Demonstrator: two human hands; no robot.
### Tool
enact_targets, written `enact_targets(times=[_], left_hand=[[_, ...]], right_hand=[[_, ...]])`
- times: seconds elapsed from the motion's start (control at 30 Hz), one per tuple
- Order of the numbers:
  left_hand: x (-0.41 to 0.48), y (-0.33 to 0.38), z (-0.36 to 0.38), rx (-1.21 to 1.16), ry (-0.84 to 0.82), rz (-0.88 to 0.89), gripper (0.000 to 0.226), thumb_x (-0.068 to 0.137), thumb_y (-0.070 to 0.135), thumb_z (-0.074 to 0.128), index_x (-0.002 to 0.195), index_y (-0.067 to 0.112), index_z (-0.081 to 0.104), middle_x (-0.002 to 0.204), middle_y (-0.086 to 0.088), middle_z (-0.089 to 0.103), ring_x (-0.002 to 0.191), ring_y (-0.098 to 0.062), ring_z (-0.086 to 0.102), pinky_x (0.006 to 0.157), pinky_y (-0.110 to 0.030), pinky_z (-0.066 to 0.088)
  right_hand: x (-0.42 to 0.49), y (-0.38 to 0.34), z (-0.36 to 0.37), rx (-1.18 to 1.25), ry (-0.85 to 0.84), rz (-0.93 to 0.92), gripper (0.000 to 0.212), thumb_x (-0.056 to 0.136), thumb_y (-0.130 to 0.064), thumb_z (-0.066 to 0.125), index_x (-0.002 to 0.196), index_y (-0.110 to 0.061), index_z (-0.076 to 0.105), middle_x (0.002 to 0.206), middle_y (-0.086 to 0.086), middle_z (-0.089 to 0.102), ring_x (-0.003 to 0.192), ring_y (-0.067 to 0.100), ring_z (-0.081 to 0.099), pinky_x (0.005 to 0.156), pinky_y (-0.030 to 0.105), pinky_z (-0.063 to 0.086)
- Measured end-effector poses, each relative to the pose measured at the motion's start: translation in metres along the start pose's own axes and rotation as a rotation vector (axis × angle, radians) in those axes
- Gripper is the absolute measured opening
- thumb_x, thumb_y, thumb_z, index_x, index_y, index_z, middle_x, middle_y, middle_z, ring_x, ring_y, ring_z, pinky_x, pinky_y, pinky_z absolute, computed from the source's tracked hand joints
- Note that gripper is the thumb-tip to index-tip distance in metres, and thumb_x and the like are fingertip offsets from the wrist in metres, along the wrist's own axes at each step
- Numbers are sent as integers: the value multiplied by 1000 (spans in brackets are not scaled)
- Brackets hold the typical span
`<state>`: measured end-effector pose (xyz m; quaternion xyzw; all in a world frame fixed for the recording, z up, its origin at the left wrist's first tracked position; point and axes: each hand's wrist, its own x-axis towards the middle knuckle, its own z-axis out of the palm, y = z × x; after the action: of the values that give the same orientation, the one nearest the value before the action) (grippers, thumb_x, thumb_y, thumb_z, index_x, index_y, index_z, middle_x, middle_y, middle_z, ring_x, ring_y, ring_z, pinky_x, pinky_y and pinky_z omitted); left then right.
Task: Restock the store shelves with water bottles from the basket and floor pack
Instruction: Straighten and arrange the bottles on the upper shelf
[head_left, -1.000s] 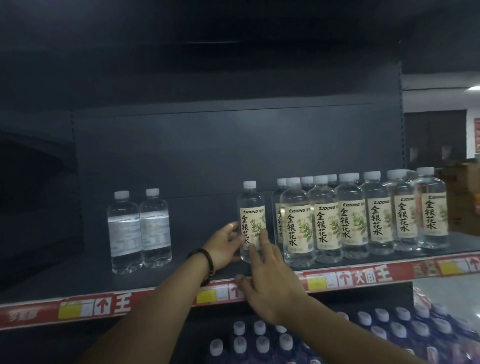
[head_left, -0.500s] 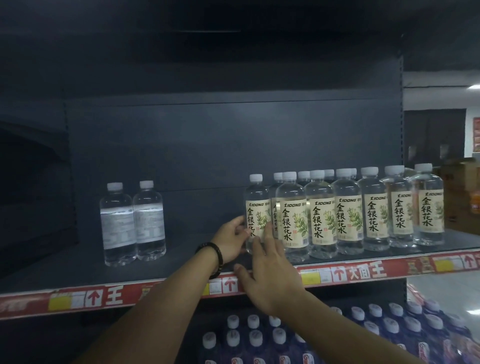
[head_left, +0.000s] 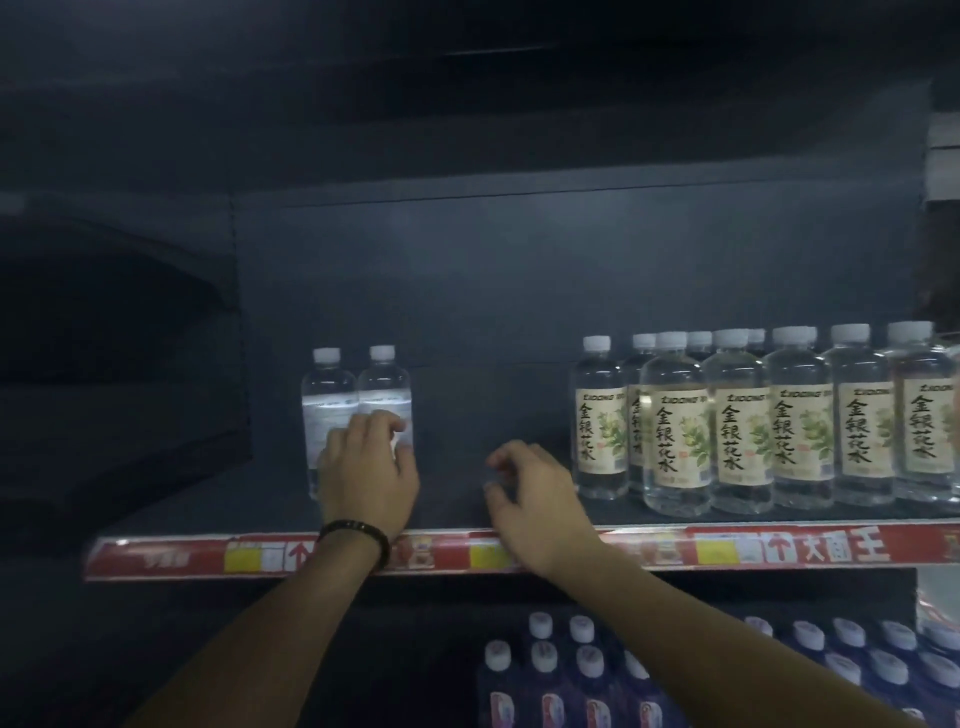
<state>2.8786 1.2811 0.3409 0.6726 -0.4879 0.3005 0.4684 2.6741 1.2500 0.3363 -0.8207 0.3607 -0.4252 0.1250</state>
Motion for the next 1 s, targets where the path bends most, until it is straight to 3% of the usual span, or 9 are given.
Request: enact_targets(times=[0.1, 0.23, 0.37, 0.47, 0.57, 0.63, 0.8, 0.9, 1.0], left_hand=[[-9, -25, -1, -22, 40, -166, 23, 94, 20, 59, 116, 25, 58, 119, -2, 61, 109, -28, 52, 94, -49, 50], [-9, -31, 7, -32, 0, -243, 35, 94, 23, 54, 129, 28, 56, 128, 1, 59, 113, -26, 55, 101, -49, 48], [-13, -35, 10, -94, 22, -229, 43, 95, 20, 51, 137, 26, 56, 129, 5, 64, 115, -21, 60, 102, -47, 49], [-13, -34, 10, -132, 7, -220, 49, 96, 18, 49, 144, 26, 54, 131, 5, 64, 115, -22, 61, 99, -47, 53], [-15, -33, 9, -178, -24, -263, 53, 99, 19, 48, 150, 31, 49, 138, 7, 64, 118, -19, 63, 97, -43, 57], [-15, -33, 8, -188, -37, -272, 53, 99, 20, 50, 150, 33, 50, 138, 8, 65, 119, -19, 63, 97, -41, 57], [-11, -34, 1, -164, -151, -280, 55, 93, 31, 56, 146, 44, 48, 120, 14, 73, 103, -18, 69, 90, -44, 60], [-6, -33, -7, -165, -247, -264, 49, 94, 43, 59, 142, 48, 47, 121, 23, 71, 103, -15, 70, 93, -42, 58], [1, -29, -15, -268, -370, -277, 41, 99, 47, 59, 139, 45, 50, 122, 24, 71, 106, -9, 68, 97, -39, 55]], right_hand=[[24, -16, 32, 100, -83, 41, 24, 97, -19, 67, 120, -21, 64, 113, -3, 62, 101, 12, 59, 87, 20, 42], [59, -36, 66, 293, -129, 198, 40, 97, -14, 69, 134, -15, 55, 118, -2, 60, 109, 15, 59, 88, 23, 44], [91, -49, 89, 381, -189, 250, 53, 89, -8, 70, 135, -15, 44, 123, 7, 63, 112, 23, 65, 100, 44, 57], [115, -39, 108, 469, -196, 258, 50, 76, -7, 62, 125, -8, 51, 114, 10, 70, 103, 28, 71, 92, 53, 63], [100, -61, 97, 519, -217, 254, 25, 86, 2, 55, 105, -11, 64, 98, 13, 72, 91, 22, 70, 81, 43, 64], [96, -62, 93, 492, -239, 242, 28, 93, 9, 49, 89, -14, 63, 100, 24, 70, 88, 23, 67, 79, 42, 60], [98, -45, 85, 543, -242, 239, 33, 99, 1, 52, 126, -8, 68, 114, 9, 77, 104, 22, 75, 80, 28, 60], [89, -43, 75, 566, -242, 237, 38, 96, 4, 56, 126, -13, 70, 113, 3, 79, 100, 18, 76, 70, 19, 58], [76, -45, 60, 529, -194, 239, 39, 90, 5, 59, 122, -15, 70, 112, 1, 77, 105, 22, 72, 76, 23, 57]])
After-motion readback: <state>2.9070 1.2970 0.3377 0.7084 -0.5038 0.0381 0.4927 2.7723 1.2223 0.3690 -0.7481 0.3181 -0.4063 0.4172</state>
